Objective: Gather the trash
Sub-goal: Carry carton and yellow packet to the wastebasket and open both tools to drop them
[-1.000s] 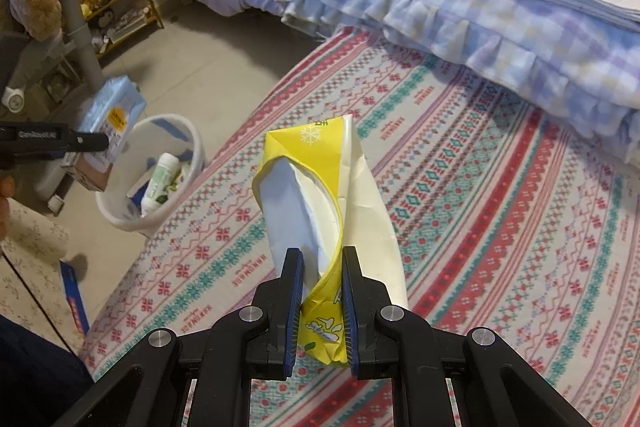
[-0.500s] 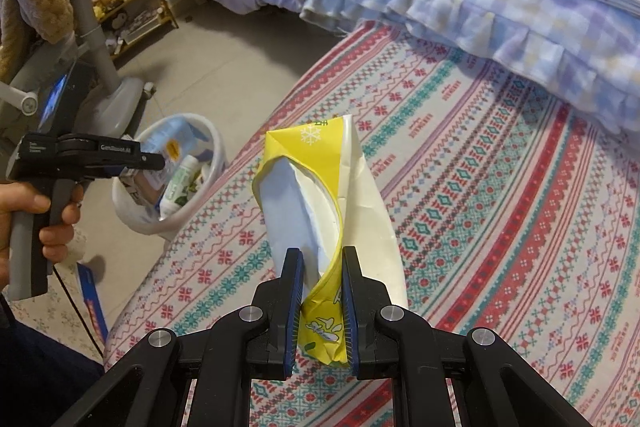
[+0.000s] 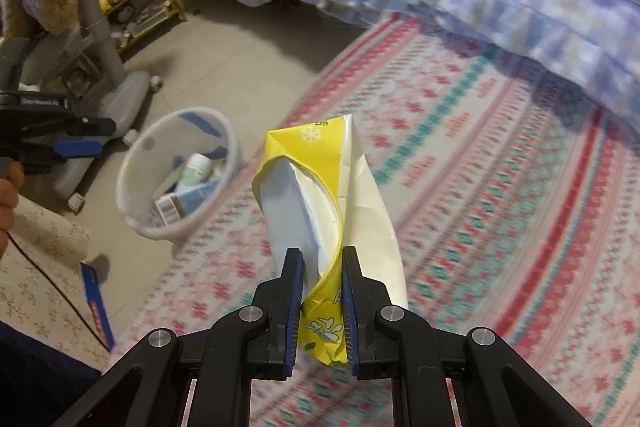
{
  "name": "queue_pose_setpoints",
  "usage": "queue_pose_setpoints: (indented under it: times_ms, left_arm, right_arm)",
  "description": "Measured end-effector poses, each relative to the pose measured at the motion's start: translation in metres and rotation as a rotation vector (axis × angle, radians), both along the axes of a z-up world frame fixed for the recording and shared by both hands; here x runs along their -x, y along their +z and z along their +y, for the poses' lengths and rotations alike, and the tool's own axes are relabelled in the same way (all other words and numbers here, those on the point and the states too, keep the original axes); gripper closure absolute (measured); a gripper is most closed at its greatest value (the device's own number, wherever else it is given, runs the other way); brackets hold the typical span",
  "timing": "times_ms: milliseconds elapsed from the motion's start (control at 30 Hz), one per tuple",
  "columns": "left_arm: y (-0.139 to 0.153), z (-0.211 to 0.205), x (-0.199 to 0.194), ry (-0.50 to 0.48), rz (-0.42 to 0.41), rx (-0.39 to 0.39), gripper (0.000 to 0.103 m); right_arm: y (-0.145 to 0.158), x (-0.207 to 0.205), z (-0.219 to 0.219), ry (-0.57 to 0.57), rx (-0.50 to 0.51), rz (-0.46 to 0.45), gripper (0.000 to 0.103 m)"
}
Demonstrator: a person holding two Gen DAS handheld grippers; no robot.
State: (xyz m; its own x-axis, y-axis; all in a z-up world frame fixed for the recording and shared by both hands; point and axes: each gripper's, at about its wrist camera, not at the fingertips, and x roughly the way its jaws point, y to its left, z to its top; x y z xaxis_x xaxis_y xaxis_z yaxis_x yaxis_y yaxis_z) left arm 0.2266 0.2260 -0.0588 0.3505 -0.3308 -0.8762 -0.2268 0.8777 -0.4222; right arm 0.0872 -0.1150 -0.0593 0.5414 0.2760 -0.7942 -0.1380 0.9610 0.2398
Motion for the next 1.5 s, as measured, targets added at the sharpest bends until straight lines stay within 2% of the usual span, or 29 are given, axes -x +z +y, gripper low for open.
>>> queue_pose_setpoints:
  times_ms: [267, 467, 600, 700, 733, 767, 867, 900, 1000, 1067, 1167, 1233, 1300, 1333, 1400, 1467, 1500]
  left_arm:
    - [0.014, 0.035, 0.006, 0.062, -0.003, 0.077, 0.062]
    - [0.012, 0.045, 0.006, 0.098, 0.025, 0.12, 0.062]
    - [0.014, 0.053, 0.008, 0.114, 0.023, 0.145, 0.062]
    - [0.012, 0.054, 0.009, 0.12, 0.033, 0.153, 0.062]
    - [0.011, 0.054, 0.009, 0.119, 0.039, 0.162, 0.062]
    - [0.01, 0.053, 0.009, 0.118, 0.046, 0.173, 0.062]
    - [0.01, 0.051, 0.009, 0.115, 0.051, 0.176, 0.062]
    - [0.01, 0.051, 0.008, 0.113, 0.05, 0.174, 0.062]
    - [0.009, 0.049, 0.008, 0.112, 0.053, 0.17, 0.062]
    - [0.009, 0.048, 0.008, 0.112, 0.057, 0.176, 0.062]
    - [0.009, 0.046, 0.008, 0.102, 0.057, 0.171, 0.062]
    - [0.008, 0.043, 0.008, 0.092, 0.059, 0.173, 0.062]
    - [0.008, 0.042, 0.008, 0.082, 0.06, 0.177, 0.062]
    - [0.008, 0.041, 0.008, 0.077, 0.058, 0.174, 0.062]
    - [0.009, 0.042, 0.007, 0.074, 0.058, 0.169, 0.062]
    - [0.008, 0.042, 0.007, 0.081, 0.063, 0.171, 0.062]
    - [0.007, 0.043, 0.008, 0.083, 0.064, 0.168, 0.062]
  right_arm:
    - [-0.008, -0.034, 0.064, 0.049, -0.095, 0.012, 0.087]
    - [-0.028, -0.088, 0.112, 0.009, -0.346, 0.11, 0.087]
    - [-0.056, -0.117, 0.125, -0.107, -0.607, 0.227, 0.087]
    - [-0.069, -0.126, 0.133, -0.166, -0.744, 0.225, 0.084]
    - [-0.072, -0.128, 0.137, -0.182, -0.753, 0.224, 0.084]
    - [-0.074, -0.133, 0.143, -0.179, -0.72, 0.226, 0.084]
    - [-0.078, -0.148, 0.169, -0.126, -0.431, 0.234, 0.083]
    - [-0.081, -0.15, 0.175, -0.113, -0.406, 0.222, 0.083]
    - [-0.085, -0.156, 0.182, -0.103, -0.436, 0.221, 0.083]
    - [-0.089, -0.156, 0.192, -0.085, -0.406, 0.24, 0.083]
    - [-0.096, -0.157, 0.208, 0.004, -0.329, 0.266, 0.083]
    - [-0.111, -0.161, 0.218, 0.011, -0.258, 0.305, 0.083]
    - [-0.121, -0.164, 0.226, 0.017, -0.148, 0.302, 0.083]
    - [-0.122, -0.164, 0.226, 0.023, -0.124, 0.291, 0.08]
    - [-0.111, -0.162, 0.223, 0.043, -0.16, 0.258, 0.08]
    - [-0.097, -0.153, 0.217, 0.08, -0.204, 0.222, 0.073]
    - [-0.09, -0.148, 0.212, 0.099, -0.197, 0.206, 0.066]
